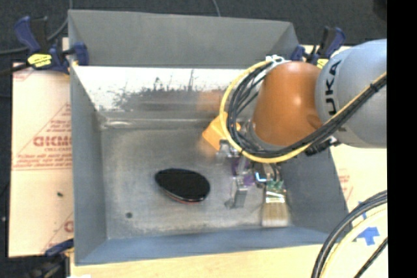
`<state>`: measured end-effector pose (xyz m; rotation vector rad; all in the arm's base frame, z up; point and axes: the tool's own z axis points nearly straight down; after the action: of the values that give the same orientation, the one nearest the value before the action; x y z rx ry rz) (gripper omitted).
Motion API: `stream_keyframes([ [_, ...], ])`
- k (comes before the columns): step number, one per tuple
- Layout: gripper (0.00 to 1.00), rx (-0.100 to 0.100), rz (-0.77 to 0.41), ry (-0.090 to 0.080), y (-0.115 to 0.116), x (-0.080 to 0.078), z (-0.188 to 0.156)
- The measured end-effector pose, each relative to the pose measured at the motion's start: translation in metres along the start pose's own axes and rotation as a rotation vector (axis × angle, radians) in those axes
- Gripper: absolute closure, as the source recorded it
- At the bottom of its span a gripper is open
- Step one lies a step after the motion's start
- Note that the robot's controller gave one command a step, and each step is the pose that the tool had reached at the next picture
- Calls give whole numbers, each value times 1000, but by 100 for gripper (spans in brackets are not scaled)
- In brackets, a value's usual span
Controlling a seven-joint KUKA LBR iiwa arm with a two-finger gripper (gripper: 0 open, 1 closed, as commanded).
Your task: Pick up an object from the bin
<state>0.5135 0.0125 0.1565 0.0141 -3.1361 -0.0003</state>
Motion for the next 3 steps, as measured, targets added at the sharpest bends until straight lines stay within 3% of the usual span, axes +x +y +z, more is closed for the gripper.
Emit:
stream_keyframes([
  [1, 0, 0, 1, -8, 0, -2, -4],
  [2, 0, -4, -96, -4, 93, -31, 19],
  [3, 0, -1, 20, -7, 87, -30, 56],
])
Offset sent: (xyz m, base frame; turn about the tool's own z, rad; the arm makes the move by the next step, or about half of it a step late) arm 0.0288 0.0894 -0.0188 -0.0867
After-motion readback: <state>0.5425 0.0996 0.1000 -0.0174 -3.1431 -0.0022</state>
